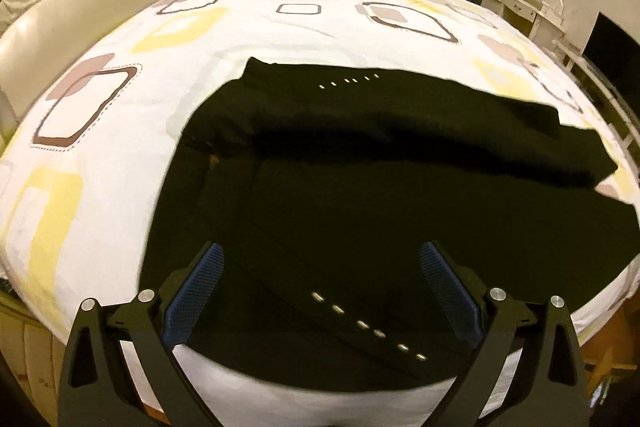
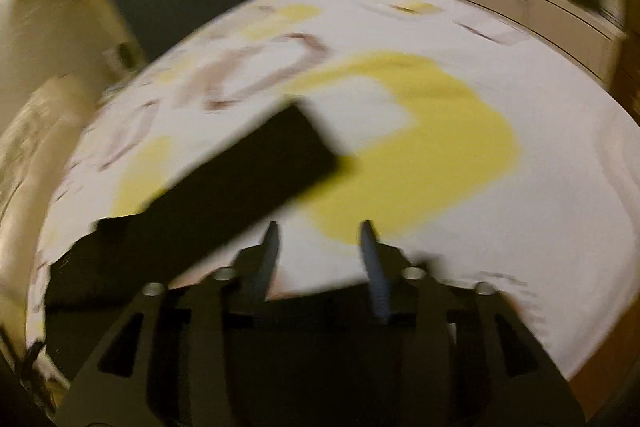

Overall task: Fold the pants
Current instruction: 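Reach the right gripper to the trousers' waistband and close on it, then grasp the studded waistband edge with the left gripper while the right gripper holds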

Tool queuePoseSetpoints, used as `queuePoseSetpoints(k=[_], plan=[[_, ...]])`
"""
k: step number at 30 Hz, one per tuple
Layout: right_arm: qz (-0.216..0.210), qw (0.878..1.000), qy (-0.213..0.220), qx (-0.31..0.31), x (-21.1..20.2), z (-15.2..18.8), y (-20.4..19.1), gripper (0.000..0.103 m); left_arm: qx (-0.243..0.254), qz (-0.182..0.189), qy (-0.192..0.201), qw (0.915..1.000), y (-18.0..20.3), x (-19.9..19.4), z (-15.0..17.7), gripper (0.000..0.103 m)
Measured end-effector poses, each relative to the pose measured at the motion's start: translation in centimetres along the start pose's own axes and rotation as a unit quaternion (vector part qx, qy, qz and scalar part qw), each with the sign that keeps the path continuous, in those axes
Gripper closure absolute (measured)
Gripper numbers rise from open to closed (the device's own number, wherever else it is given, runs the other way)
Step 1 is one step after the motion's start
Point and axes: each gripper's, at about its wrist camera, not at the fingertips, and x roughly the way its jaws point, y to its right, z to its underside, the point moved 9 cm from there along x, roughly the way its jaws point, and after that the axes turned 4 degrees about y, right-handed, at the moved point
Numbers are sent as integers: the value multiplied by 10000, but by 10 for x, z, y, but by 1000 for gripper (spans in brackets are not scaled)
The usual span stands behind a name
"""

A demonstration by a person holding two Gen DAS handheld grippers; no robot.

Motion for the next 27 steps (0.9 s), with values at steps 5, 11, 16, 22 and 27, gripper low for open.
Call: queuePoseSetpoints(k=[5,11,16,22,27], plan=[[-1058,9894,-410,-908,34,3,-135,45,288,214,-400,9986,-31,21,-31,5],[-1649,9602,-1047,-1998,89,33,-268,39,175,156,-406,9989,-84,61,-89,5],[-1693,9450,-1407,-2420,129,54,-326,38,-256,692,-506,9960,-99,99,-128,5],[-1545,9409,-1615,-2544,160,65,-343,33,-334,1183,-1013,9872,-90,148,-136,5],[-1490,9387,-1708,-2596,176,62,-350,33,-343,1517,-1337,9787,-83,162,-133,7]])
